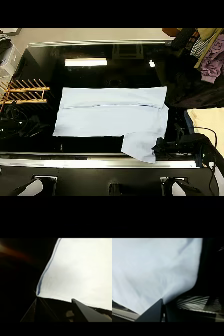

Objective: Fold the clothes and pants, and hang the long-sleeved shirts on hangers.

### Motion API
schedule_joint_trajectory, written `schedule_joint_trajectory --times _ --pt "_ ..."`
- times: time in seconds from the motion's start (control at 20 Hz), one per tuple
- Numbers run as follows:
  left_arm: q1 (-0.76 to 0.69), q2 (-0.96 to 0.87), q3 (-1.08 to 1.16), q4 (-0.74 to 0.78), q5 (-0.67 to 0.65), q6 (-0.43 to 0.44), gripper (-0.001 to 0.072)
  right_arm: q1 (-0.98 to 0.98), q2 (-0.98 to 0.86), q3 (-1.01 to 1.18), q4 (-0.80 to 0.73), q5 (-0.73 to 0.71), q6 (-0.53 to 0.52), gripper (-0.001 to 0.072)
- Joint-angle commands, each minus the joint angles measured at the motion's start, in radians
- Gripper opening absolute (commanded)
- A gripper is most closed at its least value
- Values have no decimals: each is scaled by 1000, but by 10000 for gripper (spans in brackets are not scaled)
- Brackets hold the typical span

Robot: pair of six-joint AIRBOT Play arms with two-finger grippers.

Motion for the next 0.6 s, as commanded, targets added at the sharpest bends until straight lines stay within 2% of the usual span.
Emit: schedule_joint_trajectory --times 0.0,0.2,0.4,0.55 --pt "2 -1 -54 6 7 4 514 0 34 -3 32 -22 -11 33" --pt "2 -15 -180 -4 53 5 514 0 72 -3 39 -69 -5 33" --pt "0 -45 -193 -80 84 61 513 0 113 -3 42 -93 -1 33" --pt "0 -64 -193 -95 143 60 513 0 120 -3 42 -97 12 33"
